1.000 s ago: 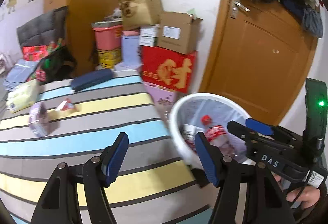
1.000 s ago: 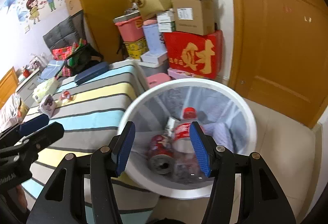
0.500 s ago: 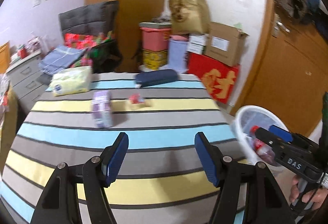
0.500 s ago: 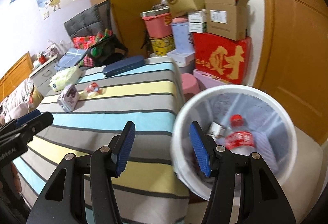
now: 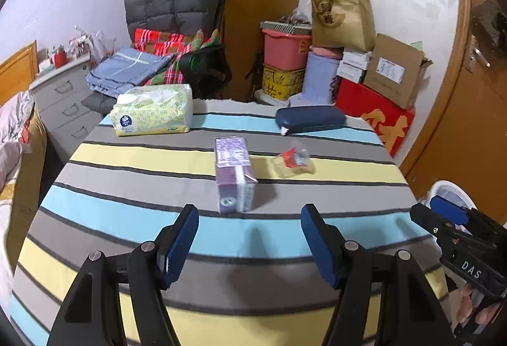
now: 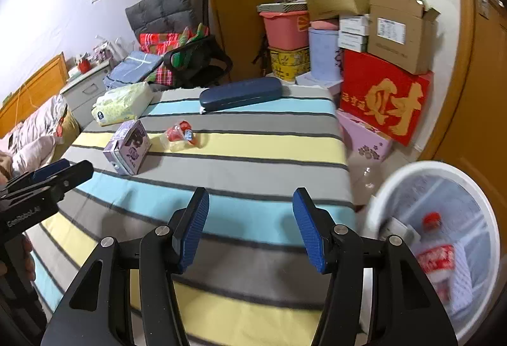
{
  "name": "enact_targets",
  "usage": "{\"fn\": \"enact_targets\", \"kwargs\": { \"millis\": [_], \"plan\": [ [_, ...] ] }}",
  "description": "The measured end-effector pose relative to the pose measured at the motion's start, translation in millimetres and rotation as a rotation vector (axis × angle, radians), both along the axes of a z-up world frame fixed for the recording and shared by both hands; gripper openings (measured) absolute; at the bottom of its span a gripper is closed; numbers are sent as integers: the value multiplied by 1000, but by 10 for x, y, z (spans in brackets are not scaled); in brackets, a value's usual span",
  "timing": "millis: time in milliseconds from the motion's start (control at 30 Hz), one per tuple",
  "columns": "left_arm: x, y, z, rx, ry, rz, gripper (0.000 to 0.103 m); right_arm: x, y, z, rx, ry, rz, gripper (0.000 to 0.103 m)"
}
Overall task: Collect trash
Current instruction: 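Move both open tools back over the table toward the milk box and cup, then grasp the purple milk box with the left tool while the right tool grasps the plastic cup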
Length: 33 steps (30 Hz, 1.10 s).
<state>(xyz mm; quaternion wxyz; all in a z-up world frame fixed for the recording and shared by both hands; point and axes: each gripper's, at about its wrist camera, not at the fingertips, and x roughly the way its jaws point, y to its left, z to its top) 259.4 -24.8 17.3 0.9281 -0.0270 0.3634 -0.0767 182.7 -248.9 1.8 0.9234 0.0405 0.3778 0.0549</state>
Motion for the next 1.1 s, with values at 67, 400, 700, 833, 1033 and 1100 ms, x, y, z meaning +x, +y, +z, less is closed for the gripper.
{"fn": "enact_targets", "kwargs": {
  "millis": [67, 400, 700, 833, 1033, 1100],
  "plan": [
    [105, 8, -40, 8, 0, -9, 67, 91, 47, -22, 2, 3, 9, 57],
    [631, 100, -253, 30, 55, -15, 67, 439, 179, -111, 45, 19, 64, 57],
    [860, 241, -407, -16, 86, -19, 55, 659, 308, -160, 60, 38, 120, 57],
    [870, 308, -407, -6, 88, -14, 38, 720, 408, -172, 37, 38, 155, 57],
    [857, 411, -414, -8, 90, -1, 38, 779, 479, -156, 39, 29, 178, 57],
    [840, 439, -411, 1, 82, 7, 38, 814, 511, -161, 39, 21, 197, 57]
  ]
}}
